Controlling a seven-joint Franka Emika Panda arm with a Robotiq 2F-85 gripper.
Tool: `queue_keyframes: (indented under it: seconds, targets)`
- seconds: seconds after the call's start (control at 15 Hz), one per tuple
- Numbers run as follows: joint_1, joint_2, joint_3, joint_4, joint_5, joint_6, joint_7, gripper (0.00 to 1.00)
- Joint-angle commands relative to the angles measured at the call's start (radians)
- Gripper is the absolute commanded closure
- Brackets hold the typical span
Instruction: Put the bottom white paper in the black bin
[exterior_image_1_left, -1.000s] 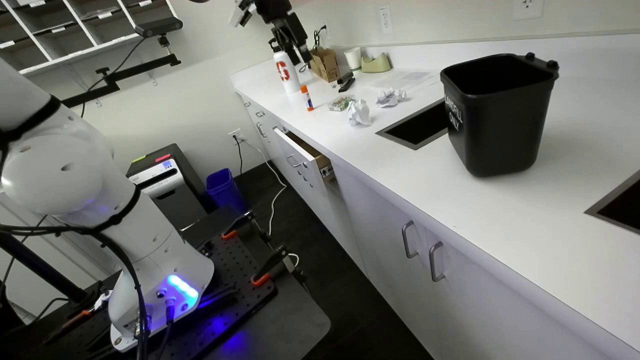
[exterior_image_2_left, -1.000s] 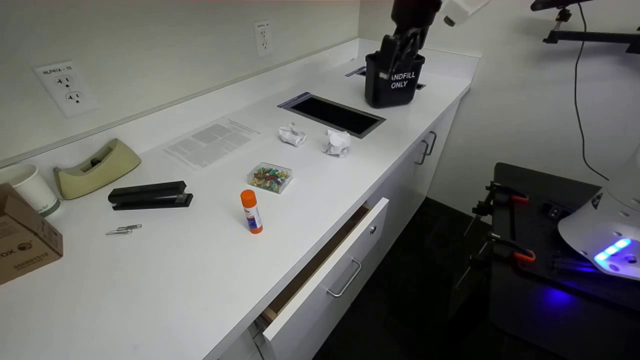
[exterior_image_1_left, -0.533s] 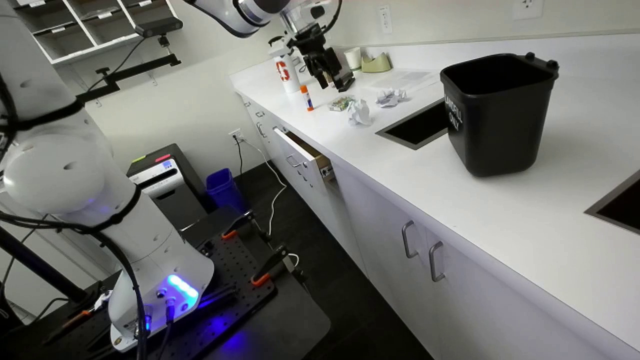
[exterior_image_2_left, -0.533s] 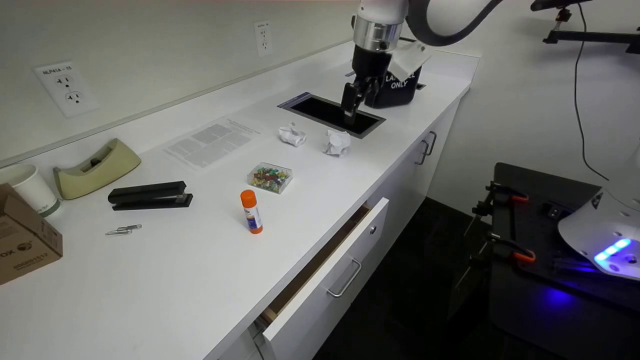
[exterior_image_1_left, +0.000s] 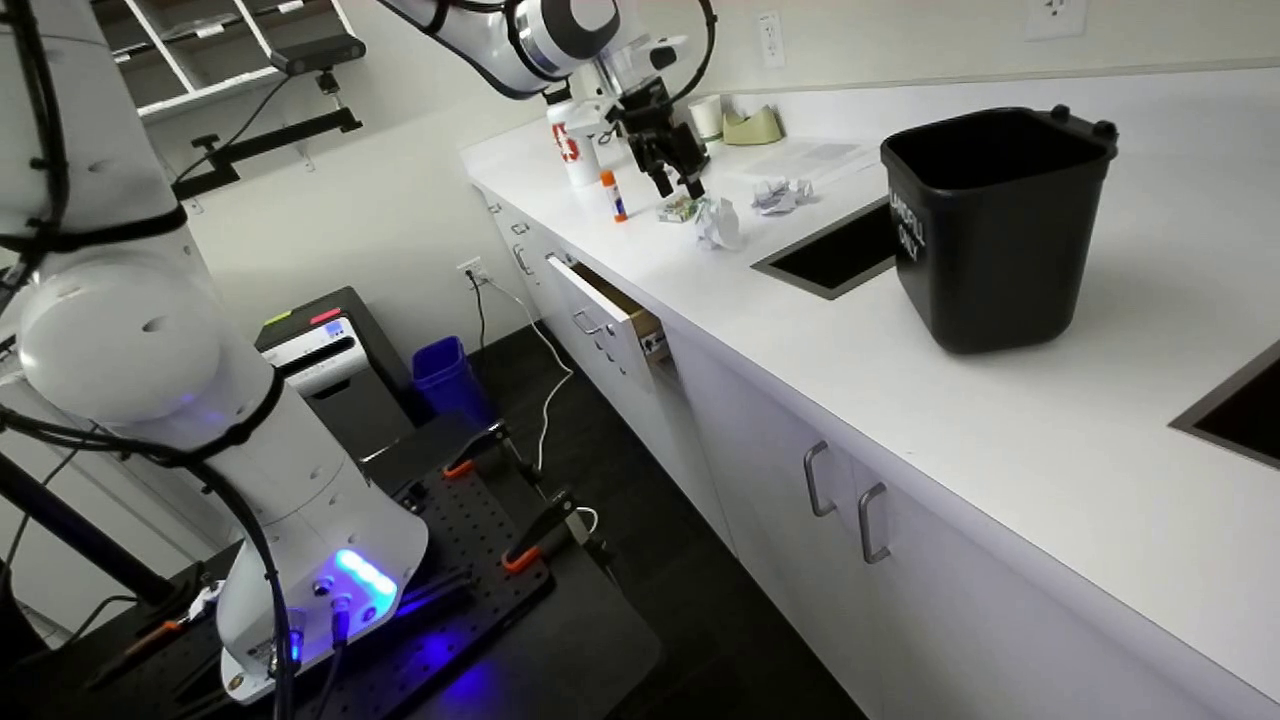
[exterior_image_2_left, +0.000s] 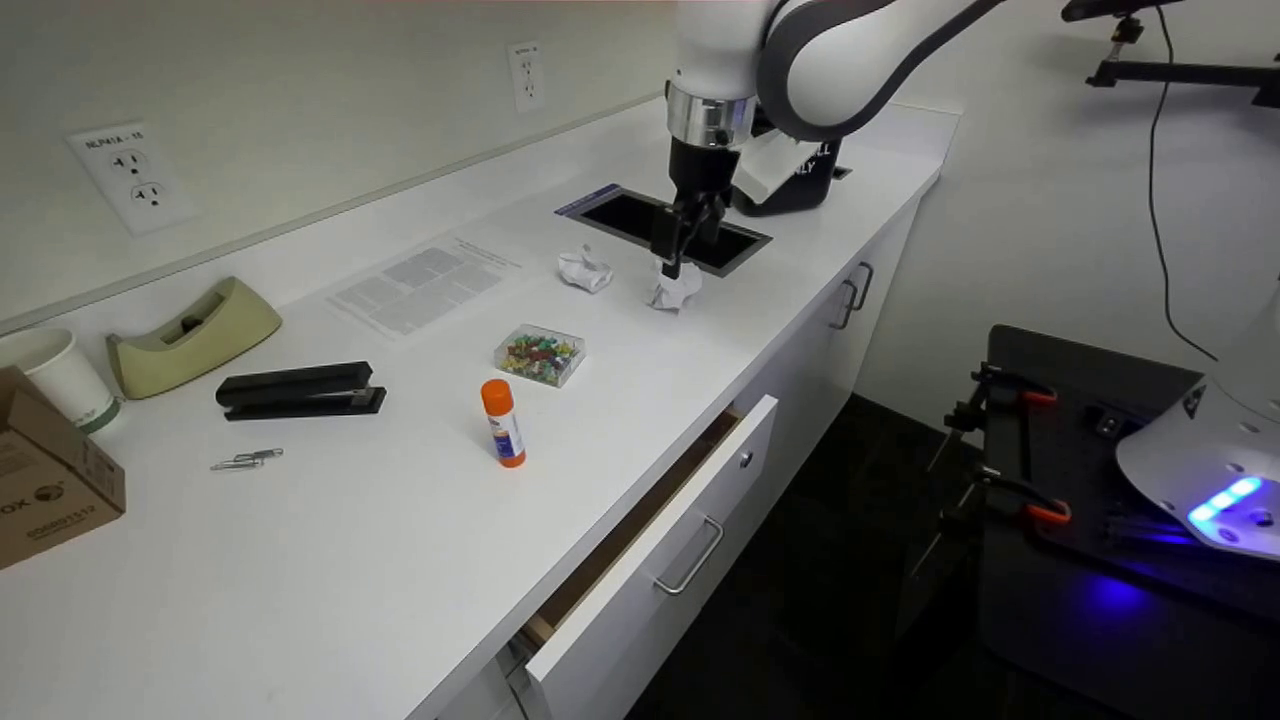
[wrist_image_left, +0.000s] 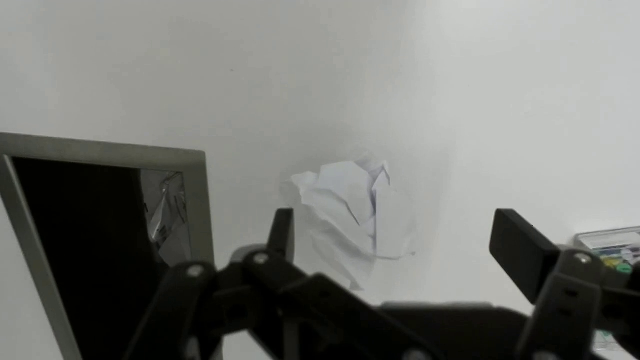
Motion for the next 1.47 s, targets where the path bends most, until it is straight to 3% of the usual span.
queue_keyframes:
  seconds: [0.0, 0.67, 0.73, 0.8, 1.13, 1.4]
  targets:
    - [0.027, 0.0, -0.028, 0.003, 0.011, -0.001, -0.008, 0.0]
    - [0.012, 0.135, -0.072, 0.099, 0.037, 0.017, -0.1, 0.0]
    - [0.01, 0.148, -0.071, 0.109, 0.047, 0.018, -0.119, 0.25]
    - [0.012, 0.158, -0.074, 0.117, 0.049, 0.016, -0.126, 0.26]
    - [0.014, 0.184, -0.074, 0.141, 0.059, 0.014, -0.16, 0.66]
    - [0.014, 0.187, -0.075, 0.143, 0.063, 0.015, -0.169, 0.91]
